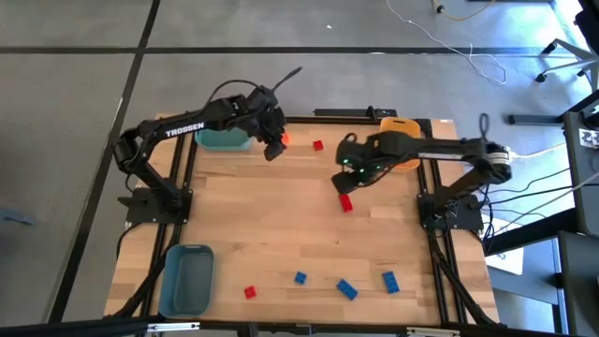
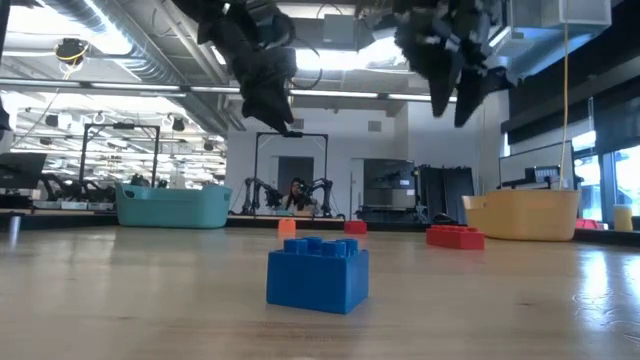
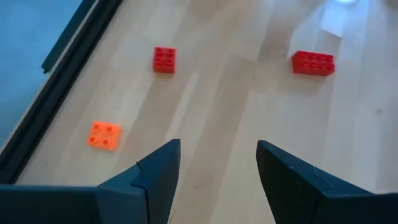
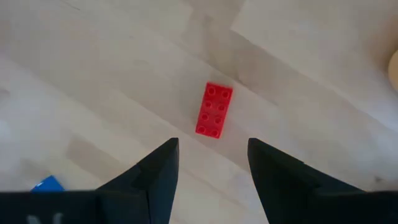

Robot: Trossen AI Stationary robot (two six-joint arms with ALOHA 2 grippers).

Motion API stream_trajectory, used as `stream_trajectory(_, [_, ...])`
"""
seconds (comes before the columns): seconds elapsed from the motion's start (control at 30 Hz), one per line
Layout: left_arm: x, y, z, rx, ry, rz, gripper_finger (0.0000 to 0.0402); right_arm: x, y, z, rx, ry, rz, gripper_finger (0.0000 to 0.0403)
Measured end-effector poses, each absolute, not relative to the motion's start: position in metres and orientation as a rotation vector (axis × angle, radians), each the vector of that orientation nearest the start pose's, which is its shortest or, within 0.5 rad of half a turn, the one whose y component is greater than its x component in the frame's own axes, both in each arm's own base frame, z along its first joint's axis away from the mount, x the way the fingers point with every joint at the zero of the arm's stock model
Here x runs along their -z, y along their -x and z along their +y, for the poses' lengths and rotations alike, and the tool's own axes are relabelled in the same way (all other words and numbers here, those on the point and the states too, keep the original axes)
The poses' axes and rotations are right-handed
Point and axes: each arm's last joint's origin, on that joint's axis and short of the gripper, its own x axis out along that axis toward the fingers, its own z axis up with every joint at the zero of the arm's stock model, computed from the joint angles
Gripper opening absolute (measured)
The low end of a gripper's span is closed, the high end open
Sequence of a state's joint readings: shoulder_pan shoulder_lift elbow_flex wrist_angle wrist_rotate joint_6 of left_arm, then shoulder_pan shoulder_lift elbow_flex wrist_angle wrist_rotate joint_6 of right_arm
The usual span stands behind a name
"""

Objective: Sort & place blocks by color
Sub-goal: Put the red game piece into the green bin

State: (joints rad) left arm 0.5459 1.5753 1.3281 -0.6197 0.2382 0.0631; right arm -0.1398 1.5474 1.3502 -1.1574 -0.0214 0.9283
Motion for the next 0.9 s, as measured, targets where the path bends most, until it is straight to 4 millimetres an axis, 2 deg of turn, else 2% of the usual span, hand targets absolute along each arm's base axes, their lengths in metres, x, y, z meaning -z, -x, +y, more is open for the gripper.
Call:
stream_trajectory(0.1, [-0.294, -0.290, 0.164, -0.252, 0.269, 0.816, 0.0204, -0.266, -0.295, -0.039, 0.773, -0.903, 1.264, 0.0193])
stream_trajectory(0.33, [-0.312, -0.277, 0.152, -0.241, 0.218, 0.807, 0.0204, -0.230, -0.315, -0.036, 0.790, -0.892, 1.391, 0.0193])
stream_trajectory(0.67, [-0.349, -0.251, 0.139, -0.288, 0.157, 0.692, 0.0204, -0.195, -0.330, -0.036, 0.802, -0.850, 1.482, 0.0193])
stream_trajectory(0.9, [-0.364, -0.237, 0.132, -0.316, 0.135, 0.640, 0.0204, -0.171, -0.337, -0.037, 0.807, -0.800, 1.558, 0.0193])
